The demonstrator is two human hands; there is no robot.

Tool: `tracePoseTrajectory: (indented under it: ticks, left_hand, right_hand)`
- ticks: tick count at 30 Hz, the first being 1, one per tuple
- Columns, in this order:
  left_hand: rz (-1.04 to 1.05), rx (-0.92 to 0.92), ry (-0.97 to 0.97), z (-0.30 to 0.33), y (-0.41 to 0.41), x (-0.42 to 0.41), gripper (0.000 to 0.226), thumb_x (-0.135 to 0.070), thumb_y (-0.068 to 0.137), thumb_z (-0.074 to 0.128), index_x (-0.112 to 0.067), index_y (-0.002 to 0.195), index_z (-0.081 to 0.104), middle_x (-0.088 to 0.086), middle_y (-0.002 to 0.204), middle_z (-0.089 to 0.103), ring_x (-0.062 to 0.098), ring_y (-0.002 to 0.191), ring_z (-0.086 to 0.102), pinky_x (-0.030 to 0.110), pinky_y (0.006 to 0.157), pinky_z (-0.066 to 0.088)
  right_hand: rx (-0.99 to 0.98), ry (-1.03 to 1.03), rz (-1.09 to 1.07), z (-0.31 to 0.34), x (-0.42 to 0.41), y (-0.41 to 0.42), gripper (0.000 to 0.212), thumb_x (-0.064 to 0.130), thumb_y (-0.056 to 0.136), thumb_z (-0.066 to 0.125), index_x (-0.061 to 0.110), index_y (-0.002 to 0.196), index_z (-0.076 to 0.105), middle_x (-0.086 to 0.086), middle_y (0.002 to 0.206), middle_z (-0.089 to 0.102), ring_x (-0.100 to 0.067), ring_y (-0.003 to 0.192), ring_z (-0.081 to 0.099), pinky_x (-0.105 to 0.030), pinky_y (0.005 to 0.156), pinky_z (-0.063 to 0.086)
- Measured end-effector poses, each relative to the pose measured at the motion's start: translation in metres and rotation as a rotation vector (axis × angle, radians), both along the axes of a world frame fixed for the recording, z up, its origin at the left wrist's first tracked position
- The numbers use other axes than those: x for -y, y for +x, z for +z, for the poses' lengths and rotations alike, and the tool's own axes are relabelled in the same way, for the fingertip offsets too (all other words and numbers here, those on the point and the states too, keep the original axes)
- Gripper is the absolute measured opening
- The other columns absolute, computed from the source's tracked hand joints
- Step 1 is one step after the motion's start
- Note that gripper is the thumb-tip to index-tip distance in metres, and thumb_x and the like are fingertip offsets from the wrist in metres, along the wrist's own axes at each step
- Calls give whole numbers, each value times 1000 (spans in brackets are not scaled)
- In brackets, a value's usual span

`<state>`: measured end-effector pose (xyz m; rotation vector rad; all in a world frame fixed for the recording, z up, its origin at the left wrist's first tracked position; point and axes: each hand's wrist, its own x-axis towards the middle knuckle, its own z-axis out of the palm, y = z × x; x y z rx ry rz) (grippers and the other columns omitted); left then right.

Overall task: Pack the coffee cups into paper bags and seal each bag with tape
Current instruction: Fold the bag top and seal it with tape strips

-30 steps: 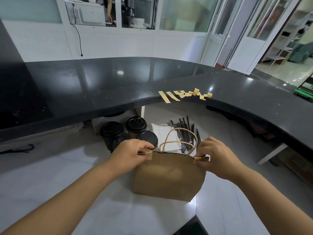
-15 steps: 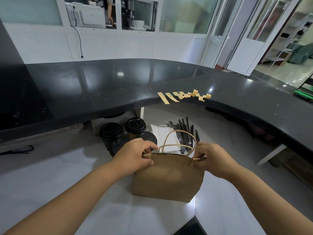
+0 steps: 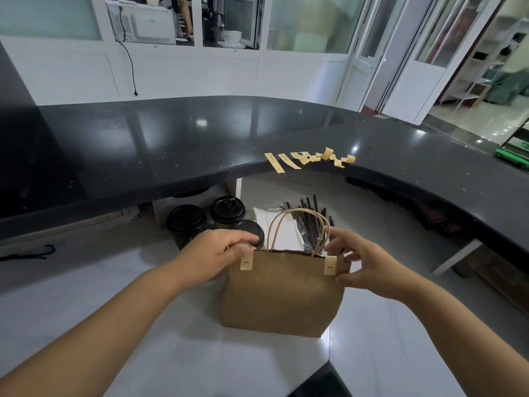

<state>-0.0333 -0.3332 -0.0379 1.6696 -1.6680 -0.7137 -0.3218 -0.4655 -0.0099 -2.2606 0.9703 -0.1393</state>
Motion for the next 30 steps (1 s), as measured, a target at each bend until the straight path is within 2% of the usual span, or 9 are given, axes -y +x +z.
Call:
tracePoseTrajectory:
  ticks: [2,5,7,9,14,20,24,27,30]
  left_hand:
    - [11,-137,-23,0,5,-4,42,-64,83,47,-36,112,61,-23,102,69,-7,103,60,13,89,45]
    - [29,-140,-40,-5,9,-5,56,-83,60,56,-45,99,63,-27,105,65,-7,102,58,12,89,43]
    - [63,-85,-6,-9,6,-4,48,-70,46,70,-47,88,66,-21,100,63,-6,98,56,19,91,45]
    - [98,-71,16,-13,0,-2,43,-58,42,70,-47,84,67,-18,97,61,-4,94,56,28,90,47]
    - [120,-74,-25,-18,-2,2,44,-57,46,66,-50,89,64,-11,91,64,3,90,59,38,85,49]
    - [47,-144,-55,-27,13,3,26,-59,66,61,-57,91,66,-14,97,70,1,96,63,32,91,50]
    - [-57,-122,-96,-24,15,-3,24,-68,78,51,-62,99,61,-33,105,63,-5,105,58,15,93,44]
    - [-70,-106,-97,-25,15,-3,25,-62,81,49,-56,99,65,-32,106,64,-2,105,58,17,92,45]
    - [-78,-79,-89,-26,16,-2,25,-56,82,46,-62,101,60,-25,102,66,0,99,59,17,88,45]
  right_hand:
    - [16,57,-29,-2,0,-4,90,7,75,77,44,140,29,21,116,52,-5,108,54,-17,84,51]
    - [57,115,-40,-6,-2,-6,80,10,74,79,46,133,39,22,118,52,-3,109,52,-16,86,48]
    - [131,127,-61,-10,-3,-4,57,11,75,78,41,119,57,21,111,58,0,104,55,-18,86,50]
    - [208,136,-91,-13,-4,-1,32,10,76,77,29,100,69,17,103,65,-3,97,59,-21,82,54]
    - [295,125,-144,-18,-3,4,13,3,72,80,10,81,74,4,90,70,-11,83,64,-20,72,53]
    - [473,389,-224,-13,-6,-4,30,-7,73,73,4,100,71,-10,90,72,-16,83,68,-23,71,55]
    - [581,446,-244,-19,-7,-12,43,26,54,88,4,90,76,-17,89,73,-23,82,70,-24,71,55]
    - [601,408,-288,-22,-10,-11,25,22,54,80,13,77,79,-12,84,74,-19,79,70,-22,69,54]
    - [612,394,-326,-20,-16,-9,12,5,68,73,13,74,78,-9,80,74,-15,76,69,-21,68,55]
